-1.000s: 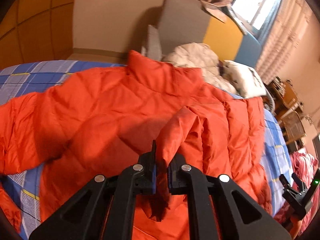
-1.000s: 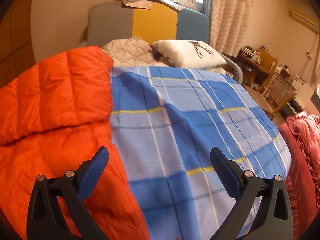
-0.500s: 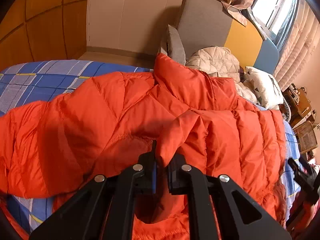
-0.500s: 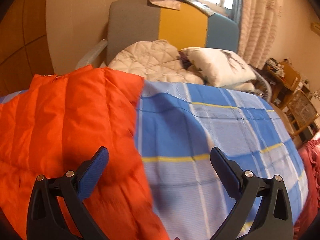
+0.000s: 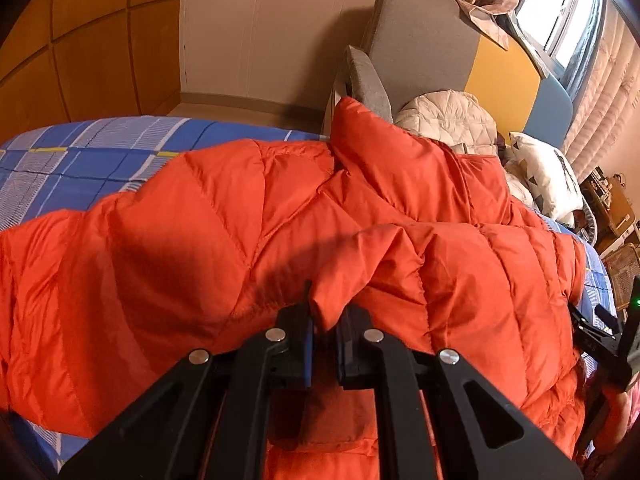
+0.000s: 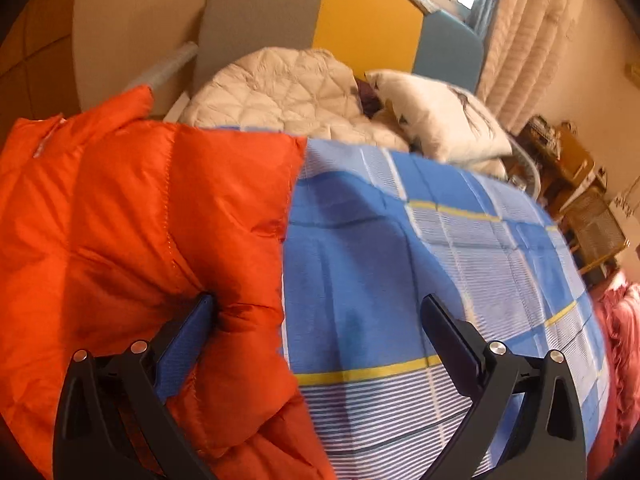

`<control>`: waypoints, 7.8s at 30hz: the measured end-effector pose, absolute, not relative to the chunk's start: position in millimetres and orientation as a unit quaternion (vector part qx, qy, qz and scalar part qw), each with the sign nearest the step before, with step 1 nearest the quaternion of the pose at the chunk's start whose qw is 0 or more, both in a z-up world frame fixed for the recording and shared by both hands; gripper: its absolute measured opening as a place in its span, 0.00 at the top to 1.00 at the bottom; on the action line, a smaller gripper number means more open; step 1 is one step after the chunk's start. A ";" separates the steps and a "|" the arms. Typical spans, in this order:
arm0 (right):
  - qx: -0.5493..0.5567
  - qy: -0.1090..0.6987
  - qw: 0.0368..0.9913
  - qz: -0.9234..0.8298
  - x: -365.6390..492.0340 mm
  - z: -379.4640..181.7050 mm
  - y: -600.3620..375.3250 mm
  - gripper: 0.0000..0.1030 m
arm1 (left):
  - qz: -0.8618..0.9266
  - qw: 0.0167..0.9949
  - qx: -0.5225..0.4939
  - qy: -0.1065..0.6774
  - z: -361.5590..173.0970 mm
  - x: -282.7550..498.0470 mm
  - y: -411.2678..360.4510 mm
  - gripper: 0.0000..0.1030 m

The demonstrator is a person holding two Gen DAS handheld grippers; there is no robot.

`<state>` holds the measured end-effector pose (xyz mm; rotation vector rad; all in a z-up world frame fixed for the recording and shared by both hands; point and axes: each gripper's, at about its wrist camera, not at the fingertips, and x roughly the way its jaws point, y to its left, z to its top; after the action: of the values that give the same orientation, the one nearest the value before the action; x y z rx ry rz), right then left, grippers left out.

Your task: Fold large clothes

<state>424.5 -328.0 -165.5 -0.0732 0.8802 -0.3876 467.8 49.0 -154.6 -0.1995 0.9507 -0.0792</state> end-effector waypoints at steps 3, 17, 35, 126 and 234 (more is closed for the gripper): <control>-0.015 0.413 0.891 -0.187 422.4 -150.9 -333.4 0.03 | -0.040 0.888 -0.092 0.449 -155.7 463.2 49.3 0.92; -0.015 0.422 0.877 -0.230 456.1 -178.7 -350.1 0.03 | -0.027 0.891 -0.083 0.445 -176.7 458.0 46.3 0.77; -0.087 0.405 0.884 -0.216 391.0 -138.7 -291.4 0.03 | 0.056 0.890 -0.117 0.437 -168.9 344.4 99.2 0.11; 0.063 0.424 0.902 -0.056 327.7 -136.6 -283.9 0.29 | -0.117 0.915 -0.081 0.377 -98.4 353.4 -23.1 0.14; -0.039 0.393 0.919 -0.014 476.3 -161.7 -165.5 0.55 | 0.143 0.891 -0.046 0.429 -178.1 417.4 124.1 0.06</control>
<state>476.3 -165.5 -161.7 -0.0795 0.8081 -0.0279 417.4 124.1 -178.1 -0.0958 0.8897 0.2978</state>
